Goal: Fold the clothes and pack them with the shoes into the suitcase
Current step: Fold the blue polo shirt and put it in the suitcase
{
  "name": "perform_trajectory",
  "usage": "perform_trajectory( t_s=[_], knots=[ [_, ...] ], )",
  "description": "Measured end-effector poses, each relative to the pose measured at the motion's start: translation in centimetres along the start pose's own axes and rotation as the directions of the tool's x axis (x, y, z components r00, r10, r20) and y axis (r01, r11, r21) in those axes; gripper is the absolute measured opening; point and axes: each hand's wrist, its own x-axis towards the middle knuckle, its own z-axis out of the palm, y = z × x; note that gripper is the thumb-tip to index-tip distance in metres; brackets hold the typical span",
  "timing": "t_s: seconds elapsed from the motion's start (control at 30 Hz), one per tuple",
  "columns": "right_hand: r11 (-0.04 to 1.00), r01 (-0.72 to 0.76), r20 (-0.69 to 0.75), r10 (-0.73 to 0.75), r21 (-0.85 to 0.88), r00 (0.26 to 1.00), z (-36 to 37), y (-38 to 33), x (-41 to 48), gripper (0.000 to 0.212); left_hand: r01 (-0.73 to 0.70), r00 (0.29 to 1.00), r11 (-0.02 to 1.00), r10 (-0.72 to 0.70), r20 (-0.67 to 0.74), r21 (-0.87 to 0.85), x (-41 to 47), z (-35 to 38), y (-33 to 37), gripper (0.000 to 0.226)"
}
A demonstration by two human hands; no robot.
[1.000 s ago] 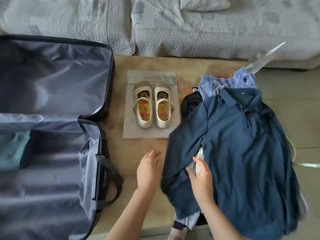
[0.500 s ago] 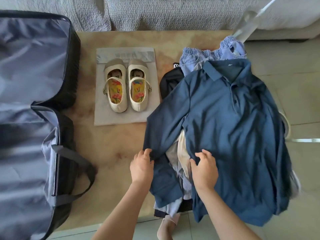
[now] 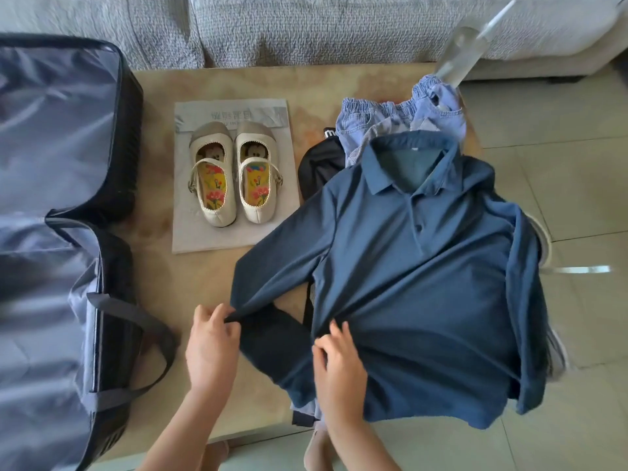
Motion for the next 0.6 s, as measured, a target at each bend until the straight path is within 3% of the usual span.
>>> perform_trajectory(
  t_s=[0.13, 0.27, 0.37, 0.47, 0.6],
  knots=[
    [0.999, 0.037, 0.117, -0.035, -0.009, 0.993, 1.6, -1.5, -2.4, 0.023, 0.09, 0.996, 0.994, -0.09, -0.002, 0.065, -0.3, -1.1, -2.2, 0.024],
    [0.999, 0.046, 0.192, -0.041, -0.024, 0.981, 2.1, -1.5, -3.2, 0.025, 0.084, 0.994, 0.991, -0.091, 0.058, 0.108, -0.3, -0.4, -1.9, 0.031],
    [0.999, -0.009, 0.146, 0.014, -0.033, 0.989, 1.6, -0.5, -2.1, 0.025, -0.049, 0.998, 0.991, 0.044, 0.039, 0.121, 0.2, 0.8, -0.1, 0.033],
    [0.996, -0.092, -0.009, 0.092, 0.008, 0.996, 0.5, 0.3, -0.2, 0.031, -0.108, 0.991, 0.994, 0.108, 0.079, -0.005, 0.4, 2.3, 3.0, 0.028],
    [0.99, -0.138, -0.121, 0.141, 0.031, 0.983, -1.1, 2.4, 2.9, 0.026, 0.199, 0.934, 0.954, -0.115, 0.338, -0.225, 0.9, 4.4, 7.8, 0.039]
  ],
)
